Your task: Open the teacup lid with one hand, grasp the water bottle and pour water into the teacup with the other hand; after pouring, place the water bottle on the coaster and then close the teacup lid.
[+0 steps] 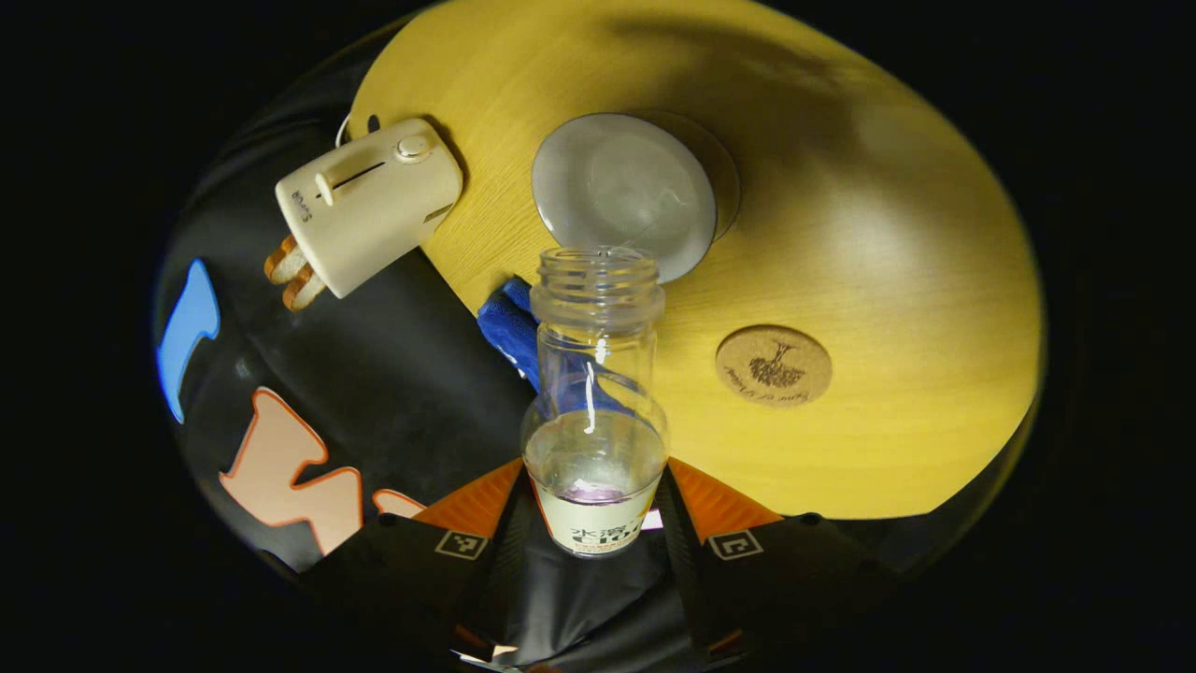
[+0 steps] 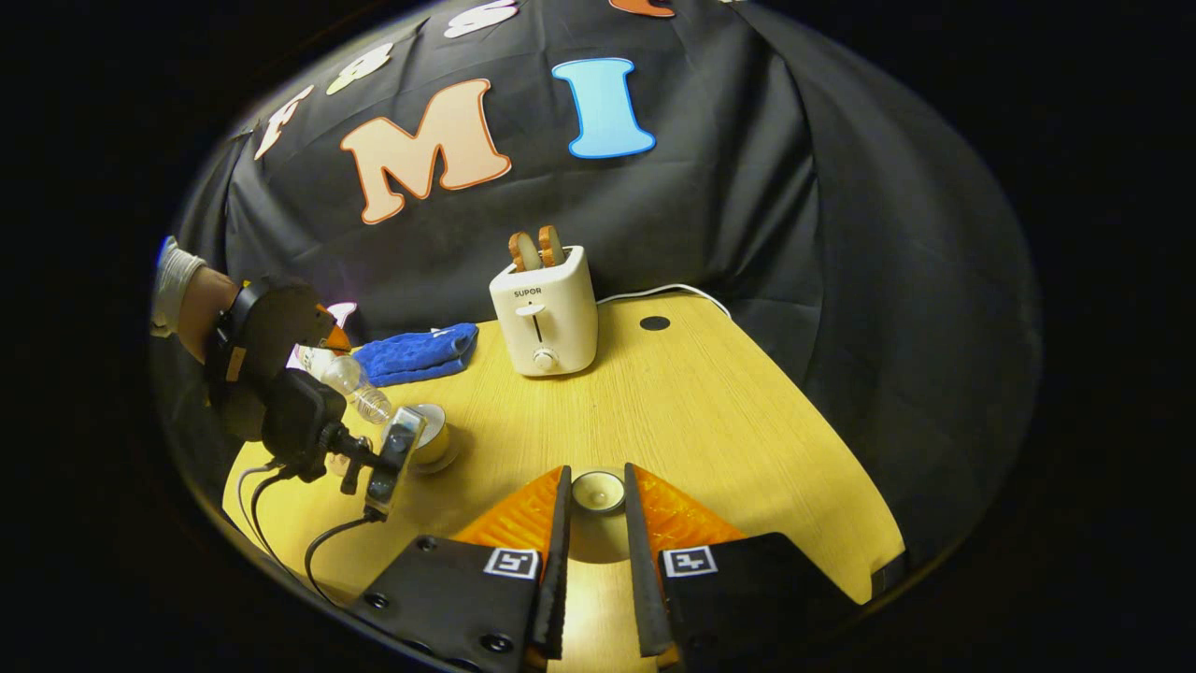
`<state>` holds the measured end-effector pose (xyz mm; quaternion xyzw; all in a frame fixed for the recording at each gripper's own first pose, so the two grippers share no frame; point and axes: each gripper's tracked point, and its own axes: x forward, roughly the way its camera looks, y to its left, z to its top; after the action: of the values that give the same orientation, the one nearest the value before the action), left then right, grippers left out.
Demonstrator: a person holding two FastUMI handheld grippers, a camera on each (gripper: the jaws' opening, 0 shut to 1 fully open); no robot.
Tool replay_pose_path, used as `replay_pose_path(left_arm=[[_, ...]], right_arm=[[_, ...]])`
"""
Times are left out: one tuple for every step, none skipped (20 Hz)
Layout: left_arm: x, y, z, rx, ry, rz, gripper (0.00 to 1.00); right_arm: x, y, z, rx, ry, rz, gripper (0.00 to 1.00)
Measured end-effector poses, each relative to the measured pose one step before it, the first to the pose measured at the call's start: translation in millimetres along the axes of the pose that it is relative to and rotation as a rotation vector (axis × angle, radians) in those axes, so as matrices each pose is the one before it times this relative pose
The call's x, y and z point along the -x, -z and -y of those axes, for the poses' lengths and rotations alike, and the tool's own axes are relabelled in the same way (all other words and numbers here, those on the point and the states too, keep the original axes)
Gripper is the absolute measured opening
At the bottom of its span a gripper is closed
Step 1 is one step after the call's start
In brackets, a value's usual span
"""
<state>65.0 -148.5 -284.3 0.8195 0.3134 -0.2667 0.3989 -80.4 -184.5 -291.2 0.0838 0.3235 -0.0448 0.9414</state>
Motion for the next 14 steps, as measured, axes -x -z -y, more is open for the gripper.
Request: replay_pose_path(left_arm=[[-1.08,-0.92,5.3,0.05614,0.01339,0.03105,0.7],[-3.55,0.78,7.19,0.06651,0.01667,0.02693,0.7],[-1.97,-0.79,5.84,0.06795,0.01912,0.02838,0.7],[-2.58,2.41,5.89,0.06711,0.01766,0.0221,0.7],[-1.49,1.1,8.27,0.06563,0.02097,0.02627,0.7],[-0.22,0.75,7.49,0.06309,0.02012,0.03471,0.7],[-1.29,2.68,5.4,0.06421,0.01007,0.02263,0.7],[-0.84,1.85,3.05,0.06158,-0.00075,0.02954,0.7],[-3.13,-1.67,0.4,0.06101,0.00145,0.02164,0.7],[-2.2,1.8,2.32,0.06345,0.00637,0.01475,0.7],[-1.8,2.45,1.89,0.07337,0.002,0.02731,0.7],[-1.92,2.21,2.21,0.06027,0.00256,0.02836,0.7],[-1.15,-0.81,0.18,0.05497,-0.00683,0.03381,0.68],[1.12,-3.0,-1.49,0.04937,-0.01084,0.03901,0.69]], right_arm=[[1.12,-1.74,-1.3,0.00589,0.0008,0.00014,0.35],[0.39,-1.49,-1.45,0.00741,0.00099,-0.00125,0.36],[1.86,-0.83,-1.87,0.00906,0.00005,-0.00024,0.35],[1.46,-2.13,-2.45,0.01038,-0.00078,0.00025,0.33],[-0.19,-2.25,-3.07,0.0107,-0.00126,0.00009,0.31],[0.78,-2.32,-3.04,0.01019,-0.00272,0.00069,0.31],[0.53,-1.42,-3.42,0.01001,-0.00235,-0.00108,0.31],[-0.15,-2.16,-3.96,0.00939,-0.00314,-0.00114,0.31],[-0.27,-1.41,-4.43,0.00901,-0.00349,-0.00133,0.31],[-0.34,-2.26,-3.91,0.01028,-0.00265,-0.00177,0.31],[-0.47,-2.11,-3.83,0.01021,-0.00281,-0.00053,0.31],[-0.29,-2.3,-4.42,0.00887,-0.0032,-0.00034,0.32],[-0.85,-1.67,-5.12,0.00682,-0.00463,-0.00026,0.32],[0.29,-2.52,-4.9,0.00635,-0.00512,-0.00096,0.31]])
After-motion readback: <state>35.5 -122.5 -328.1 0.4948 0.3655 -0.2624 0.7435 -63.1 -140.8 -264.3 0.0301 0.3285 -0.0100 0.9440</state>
